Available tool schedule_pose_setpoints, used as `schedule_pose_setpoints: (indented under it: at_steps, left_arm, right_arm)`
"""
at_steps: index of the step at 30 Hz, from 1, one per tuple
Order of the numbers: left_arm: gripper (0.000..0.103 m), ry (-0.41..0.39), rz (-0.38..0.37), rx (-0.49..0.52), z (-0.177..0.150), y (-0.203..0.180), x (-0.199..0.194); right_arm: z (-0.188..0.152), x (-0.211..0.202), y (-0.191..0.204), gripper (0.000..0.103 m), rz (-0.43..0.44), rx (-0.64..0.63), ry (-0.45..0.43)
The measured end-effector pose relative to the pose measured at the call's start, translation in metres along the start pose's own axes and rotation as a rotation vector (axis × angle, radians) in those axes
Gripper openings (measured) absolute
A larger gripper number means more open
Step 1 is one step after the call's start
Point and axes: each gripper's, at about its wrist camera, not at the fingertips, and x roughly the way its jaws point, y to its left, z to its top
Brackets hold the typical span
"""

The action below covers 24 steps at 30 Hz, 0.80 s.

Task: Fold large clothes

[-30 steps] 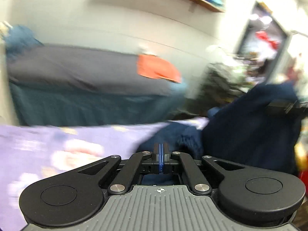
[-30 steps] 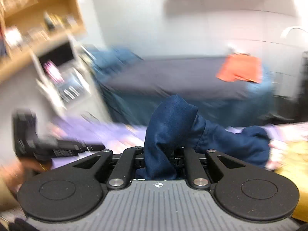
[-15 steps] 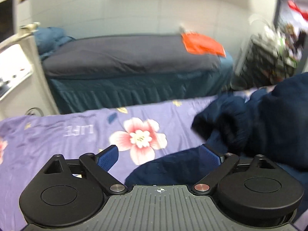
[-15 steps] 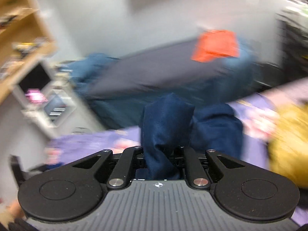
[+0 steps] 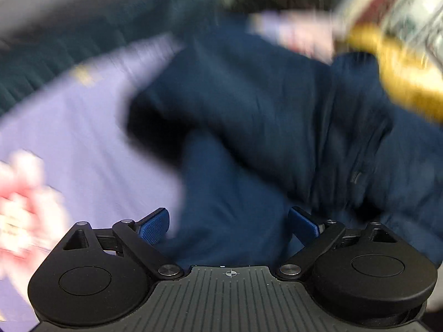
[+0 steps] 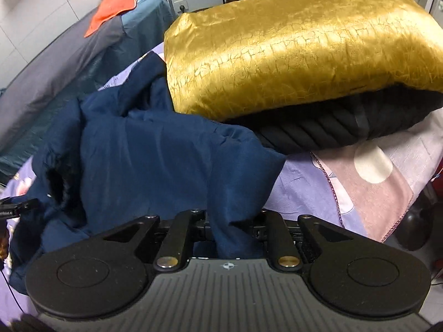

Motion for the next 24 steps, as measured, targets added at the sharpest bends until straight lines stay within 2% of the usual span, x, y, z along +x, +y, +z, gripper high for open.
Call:
schedule_pose_setpoints:
  at_steps: [1,2,3,4,5,7,8,11,14,19,22,24]
  left_arm:
    - [0.103,0.028,0.049,0.016,-0.001,-0.006,0.014]
    - [0.103,0.008,0.109,0.042,-0.004,-0.014,0.020]
    - [0.103,-0.022,0.126,0.068,-0.006,-0.021,0.019]
    - [0.095,-0.037,0.112,0.077,-0.007,-0.026,0.016]
    - [0.067,-0.057,0.097,0.063,-0.008,-0.028,0.009]
    - [0.053,-0.108,0.073,0.044,-0.017,-0.032,-0.012]
    - [0.049,-0.134,0.058,0.037,-0.023,-0.034,-0.024]
    - [0.046,-0.221,0.015,-0.022,-0.043,-0.040,-0.065]
    - [0.046,-0.296,0.051,-0.087,-0.070,-0.050,-0.107]
    - [0.048,-0.440,0.192,-0.223,-0.132,-0.076,-0.208]
    - [0.047,-0.537,0.280,-0.311,-0.167,-0.097,-0.286]
    - [0.047,-0.580,0.356,-0.339,-0.187,-0.108,-0.325]
  right_arm:
    - [0.001,0.003,0.006,0.017,-0.013,-0.022,-0.005]
    - [0.004,0.002,0.011,0.017,-0.022,-0.039,-0.007]
    - [0.005,0.003,0.017,0.017,-0.026,-0.061,-0.010]
    - [0.006,0.006,0.021,0.017,-0.027,-0.081,-0.014]
    - [0.006,0.007,0.025,0.017,-0.029,-0.102,-0.019]
    - [0.009,0.006,0.031,0.017,-0.022,-0.131,-0.029]
    - [0.010,0.004,0.034,0.017,-0.010,-0.140,-0.036]
    - [0.017,-0.008,0.049,0.016,0.059,-0.182,-0.065]
    - [0.031,-0.023,0.072,0.015,0.188,-0.228,-0.100]
    - [0.054,-0.065,0.126,0.014,0.414,-0.403,-0.222]
    - [0.075,-0.091,0.149,0.014,0.566,-0.453,-0.301]
    - [0.095,-0.100,0.160,0.015,0.649,-0.438,-0.338]
